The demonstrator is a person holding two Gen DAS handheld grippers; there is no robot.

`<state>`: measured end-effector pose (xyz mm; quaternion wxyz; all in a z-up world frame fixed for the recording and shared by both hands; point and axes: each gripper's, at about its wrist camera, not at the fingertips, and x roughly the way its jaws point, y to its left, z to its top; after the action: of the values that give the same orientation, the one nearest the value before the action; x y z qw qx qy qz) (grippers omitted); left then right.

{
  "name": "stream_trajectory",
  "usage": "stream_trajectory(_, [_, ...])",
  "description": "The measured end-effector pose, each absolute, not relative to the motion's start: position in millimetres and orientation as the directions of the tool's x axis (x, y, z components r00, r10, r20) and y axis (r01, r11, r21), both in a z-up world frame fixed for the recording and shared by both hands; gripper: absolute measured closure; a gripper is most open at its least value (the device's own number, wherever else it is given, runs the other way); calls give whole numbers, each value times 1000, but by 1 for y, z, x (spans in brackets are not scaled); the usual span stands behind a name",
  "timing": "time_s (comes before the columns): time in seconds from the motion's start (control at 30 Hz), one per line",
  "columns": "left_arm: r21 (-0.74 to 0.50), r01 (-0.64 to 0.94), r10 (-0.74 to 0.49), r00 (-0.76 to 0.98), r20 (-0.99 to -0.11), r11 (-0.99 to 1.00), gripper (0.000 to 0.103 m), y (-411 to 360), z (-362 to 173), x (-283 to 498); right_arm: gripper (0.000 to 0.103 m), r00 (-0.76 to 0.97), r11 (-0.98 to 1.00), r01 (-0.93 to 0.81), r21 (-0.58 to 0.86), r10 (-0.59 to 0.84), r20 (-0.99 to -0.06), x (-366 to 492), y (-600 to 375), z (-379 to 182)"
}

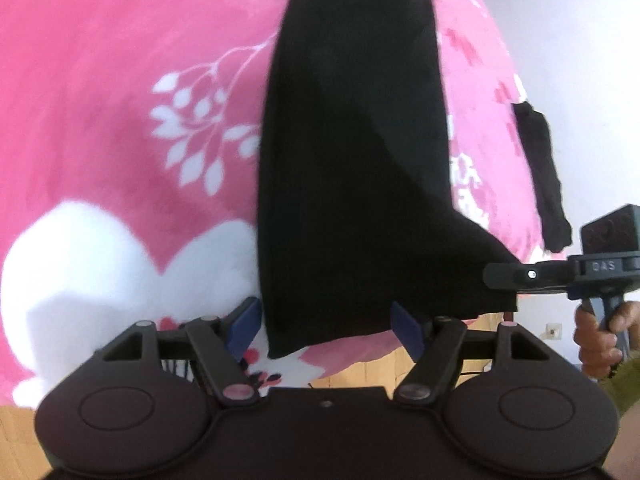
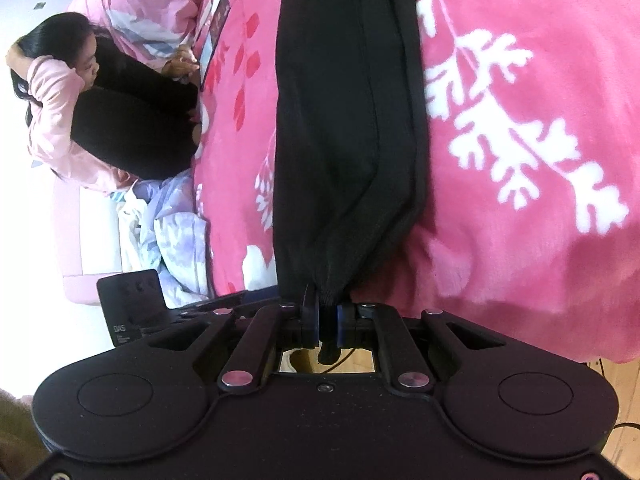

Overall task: Fold clothes
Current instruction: 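Lift the hem end with both grippers and fold it toward the waistband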

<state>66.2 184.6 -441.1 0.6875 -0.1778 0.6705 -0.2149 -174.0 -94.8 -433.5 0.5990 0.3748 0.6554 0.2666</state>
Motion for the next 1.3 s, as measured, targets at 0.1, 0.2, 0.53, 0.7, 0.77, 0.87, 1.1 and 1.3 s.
stream_trajectory(0.1, [-535, 29, -535, 4, -845, 844, 34, 190, -446, 56, 96, 0, 567, 166, 807, 818, -575, -173, -97, -433])
stream_trajectory(0.2, [-551, 2, -551, 5, -835, 835, 34, 197, -451, 45, 96, 6, 556, 163, 815, 826, -564, -173, -101, -431])
stream_trajectory(0.53, [-611, -12, -611, -38, -791, 791, 34, 217, -458, 3, 96, 15, 541, 175, 823, 834, -551, -172, -111, -433])
stream_trajectory(0.7, [-632, -5, -632, -41, -774, 775, 34, 228, -457, -22, 96, 7, 544, 185, 818, 832, -555, -174, -110, -439])
stream_trajectory(0.77, [-637, -3, -637, -41, -770, 771, 34, 233, -459, -29, 96, 4, 544, 187, 818, 833, -554, -175, -110, -441])
stream_trajectory(0.87, [-647, -9, -647, -27, -762, 762, 50, 242, -459, -38, 96, -1, 546, 185, 817, 832, -555, -176, -109, -444])
stream_trajectory(1.1, [-648, -44, -649, -29, -760, 761, 62, 252, -465, -50, 96, -14, 550, 174, 817, 831, -557, -177, -104, -444])
stream_trajectory(1.3, [-612, -27, -613, -36, -790, 790, 85, 260, -462, -59, 96, -21, 572, 163, 804, 817, -577, -178, -101, -445])
